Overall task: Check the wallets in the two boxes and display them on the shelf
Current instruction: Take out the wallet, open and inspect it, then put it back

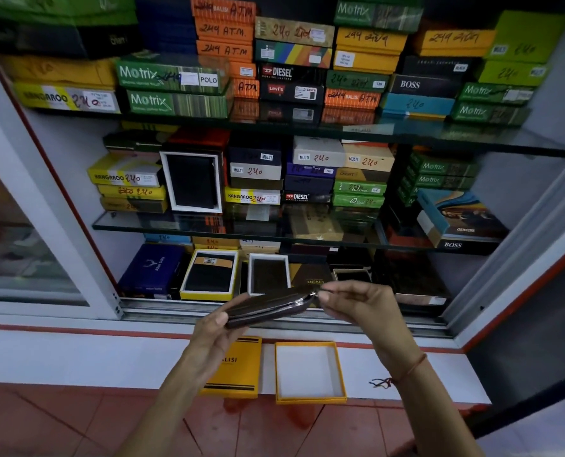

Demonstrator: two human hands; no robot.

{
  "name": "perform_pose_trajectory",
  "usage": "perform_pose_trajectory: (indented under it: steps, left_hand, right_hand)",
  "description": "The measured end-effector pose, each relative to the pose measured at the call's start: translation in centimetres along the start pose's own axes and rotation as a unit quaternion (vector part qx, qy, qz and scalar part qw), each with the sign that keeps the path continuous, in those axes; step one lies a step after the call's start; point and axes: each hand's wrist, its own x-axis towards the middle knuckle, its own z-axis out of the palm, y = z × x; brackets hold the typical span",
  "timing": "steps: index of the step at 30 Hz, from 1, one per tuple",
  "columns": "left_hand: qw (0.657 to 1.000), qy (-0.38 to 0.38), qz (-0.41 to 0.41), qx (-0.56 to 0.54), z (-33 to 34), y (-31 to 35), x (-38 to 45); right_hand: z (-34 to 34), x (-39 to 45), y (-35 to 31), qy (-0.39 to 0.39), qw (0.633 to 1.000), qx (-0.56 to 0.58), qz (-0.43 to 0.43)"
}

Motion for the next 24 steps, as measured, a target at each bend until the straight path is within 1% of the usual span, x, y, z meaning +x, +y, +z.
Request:
perform_pose_trajectory:
  steps: [2,5,7,10,12,14,15,16,17,18,19,20,21,23,24]
  left_hand:
    - [0.998,-0.036,-0.002,-0.056,-0.4,-0.4,0.1]
    - [0.991,-0.083,-0.004,-0.1,-0.8,-0.9,0.7]
    - [0.985,-0.115,0.003,-0.128,-1.3,-0.2,1.3]
    - [0.976,-0.152,0.019,-0.158,-1.0,0.5,1.8]
    - [0.973,-0.157,0.006,-0.169,0.1,0.3,1.9]
    - [0.964,-0.162,-0.019,-0.21,1.1,-0.5,1.9]
    - [0.968,-0.134,-0.024,-0.212,1.3,-0.5,1.9]
    - [0.972,-0.109,-0.026,-0.208,1.2,-0.6,2.2]
    - [0.975,-0.093,-0.024,-0.201,0.7,-0.8,2.5]
    - [0.973,-0.11,-0.022,-0.202,-0.2,-1.4,3.1]
    - [0.971,-0.131,-0.001,-0.199,-1.1,-1.4,3.4]
    - [0.97,-0.148,0.017,-0.194,-1.5,-1.3,3.7]
    - [0.971,-0.15,0.026,-0.185,-1.4,-0.9,3.7]
    - [0.961,-0.169,-0.002,-0.218,-0.8,-0.8,3.2]
    - [0.956,-0.185,-0.014,-0.229,-0.7,-0.7,3.0]
  right_hand:
    - [0.6,0.1,-1.5,-0.048,0.999,0.006,0.012]
    - [0.6,0.4,-3.1,-0.091,0.994,-0.035,0.038]
    - [0.9,0.7,-3.9,-0.106,0.992,-0.064,0.033]
    - [1.3,1.1,-4.6,-0.078,0.988,-0.133,0.004]
    - [2.3,1.5,-4.6,-0.084,0.98,-0.179,0.009]
    - [3.8,1.6,-4.0,-0.1,0.963,-0.251,0.003]
    - [4.5,1.6,-3.6,-0.098,0.953,-0.285,-0.008]
    - [5.2,1.5,-3.3,-0.091,0.951,-0.294,-0.016]
    - [5.6,1.5,-3.0,-0.08,0.955,-0.284,-0.017]
    - [5.8,1.6,-2.8,-0.074,0.959,-0.274,-0.01]
    - [5.8,1.7,-2.8,-0.078,0.96,-0.269,0.0]
    - [5.7,1.7,-2.9,-0.092,0.961,-0.259,0.02]
    - [5.5,1.8,-3.0,-0.113,0.965,-0.234,0.045]
    - [5.3,1.7,-3.6,-0.153,0.968,-0.179,0.085]
    - [5.1,1.7,-4.0,-0.162,0.97,-0.159,0.09]
